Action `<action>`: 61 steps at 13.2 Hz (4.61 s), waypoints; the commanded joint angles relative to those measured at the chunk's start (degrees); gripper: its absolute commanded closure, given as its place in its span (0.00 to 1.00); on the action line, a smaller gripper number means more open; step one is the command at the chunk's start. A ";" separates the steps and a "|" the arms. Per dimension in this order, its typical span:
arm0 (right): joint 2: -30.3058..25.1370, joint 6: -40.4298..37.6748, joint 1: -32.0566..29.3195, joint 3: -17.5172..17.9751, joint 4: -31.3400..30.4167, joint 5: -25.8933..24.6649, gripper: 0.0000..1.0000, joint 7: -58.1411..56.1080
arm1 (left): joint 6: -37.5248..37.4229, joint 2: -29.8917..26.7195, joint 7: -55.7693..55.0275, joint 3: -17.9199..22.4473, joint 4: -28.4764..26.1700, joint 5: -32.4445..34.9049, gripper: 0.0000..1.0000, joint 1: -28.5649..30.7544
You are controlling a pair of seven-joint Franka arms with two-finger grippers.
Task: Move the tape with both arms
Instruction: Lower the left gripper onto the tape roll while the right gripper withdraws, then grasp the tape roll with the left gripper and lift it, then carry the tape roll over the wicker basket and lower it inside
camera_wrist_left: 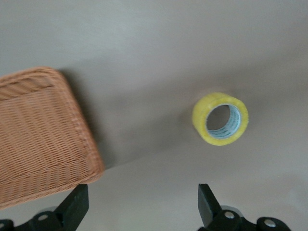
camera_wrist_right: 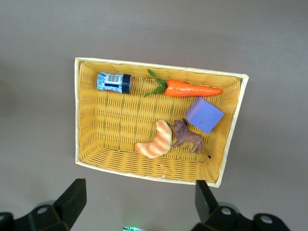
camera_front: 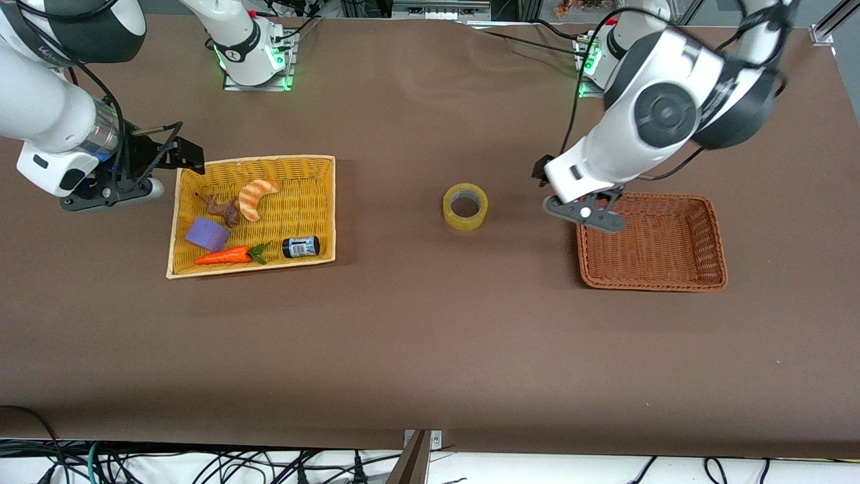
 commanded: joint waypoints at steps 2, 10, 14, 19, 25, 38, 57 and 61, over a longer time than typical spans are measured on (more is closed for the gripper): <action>-0.39 0.52 0.07 0.30 -0.97 -1.10 0.00 -0.99 | 8.64 7.22 -1.35 -3.21 -1.86 -0.76 0.00 -0.63; -0.12 0.69 -0.11 0.30 -0.97 -1.19 0.00 -0.99 | 33.19 10.92 -4.78 -2.86 -16.99 1.34 0.00 -7.67; -0.12 0.61 -0.11 0.30 -0.97 -1.19 0.00 -0.99 | 34.25 14.87 -14.78 -3.04 -15.42 16.16 0.03 -9.43; -0.12 0.52 -0.11 0.30 -0.97 -1.19 0.00 -0.99 | 35.66 16.90 -17.44 -3.30 -14.80 22.62 1.00 -9.43; -0.12 0.34 -0.11 0.30 -0.97 -1.19 0.00 -0.99 | 15.78 9.18 -16.04 -3.39 -7.36 22.00 1.00 -4.61; -0.12 0.26 -0.11 0.39 -0.97 -1.19 0.00 -0.99 | 18.43 10.84 27.21 -3.21 -12.60 20.50 0.01 24.85; 0.40 0.17 -0.11 0.30 0.26 -1.72 0.00 -0.90 | 2.33 -15.69 -0.66 17.52 -1.85 -3.33 0.00 6.49; 0.40 0.26 -0.11 0.39 0.26 -1.72 0.00 -0.99 | 1.57 -16.59 1.37 16.92 -2.15 1.26 0.00 5.87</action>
